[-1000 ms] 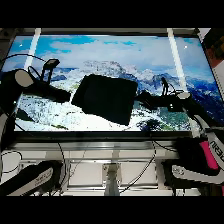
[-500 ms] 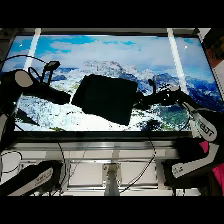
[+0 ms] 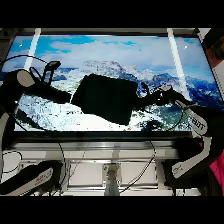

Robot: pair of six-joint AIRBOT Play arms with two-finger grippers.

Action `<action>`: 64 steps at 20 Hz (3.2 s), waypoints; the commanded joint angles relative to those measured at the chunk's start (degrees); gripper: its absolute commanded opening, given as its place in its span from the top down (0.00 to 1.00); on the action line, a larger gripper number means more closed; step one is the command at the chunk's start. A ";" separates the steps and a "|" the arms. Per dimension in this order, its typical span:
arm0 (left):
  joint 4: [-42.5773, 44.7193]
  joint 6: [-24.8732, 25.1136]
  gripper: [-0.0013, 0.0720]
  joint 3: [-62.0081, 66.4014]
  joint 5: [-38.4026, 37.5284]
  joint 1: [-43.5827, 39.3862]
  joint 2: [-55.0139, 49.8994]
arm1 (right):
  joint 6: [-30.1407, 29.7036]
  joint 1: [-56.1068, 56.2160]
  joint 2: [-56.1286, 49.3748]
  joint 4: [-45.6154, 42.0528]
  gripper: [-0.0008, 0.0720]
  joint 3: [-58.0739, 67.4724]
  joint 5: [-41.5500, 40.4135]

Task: Fold the clothes and pants, and hang the long-sleeved shirts on hangers.

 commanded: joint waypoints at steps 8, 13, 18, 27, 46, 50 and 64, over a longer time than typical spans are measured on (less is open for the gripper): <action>-2.64 -2.23 0.97 -0.02 0.33 -1.20 -1.33 | 4.76 -27.32 5.46 -8.07 0.97 2.08 -0.35; -2.73 -4.35 0.97 -0.02 2.29 -7.32 -1.75 | 4.79 -55.23 10.60 -26.32 0.97 2.08 2.73; -2.73 -9.29 0.97 -0.02 4.90 -13.64 -3.61 | 5.03 -77.92 12.46 -35.01 0.97 2.56 2.82; -1.09 -9.25 0.97 -0.02 4.92 -15.39 -4.90 | 9.22 -85.33 12.46 -16.96 0.72 12.24 6.34; 0.20 -10.34 0.97 0.07 -4.20 -15.43 -3.10 | 12.63 -18.05 18.34 -39.87 0.96 14.58 5.42; 0.24 -10.34 0.97 0.07 -4.20 -15.41 -3.10 | 12.72 -17.35 18.34 -39.39 0.96 14.58 5.42; 0.24 -10.34 0.97 0.07 -4.20 -15.41 -3.10 | 12.72 -17.35 18.34 -39.39 0.96 14.58 5.42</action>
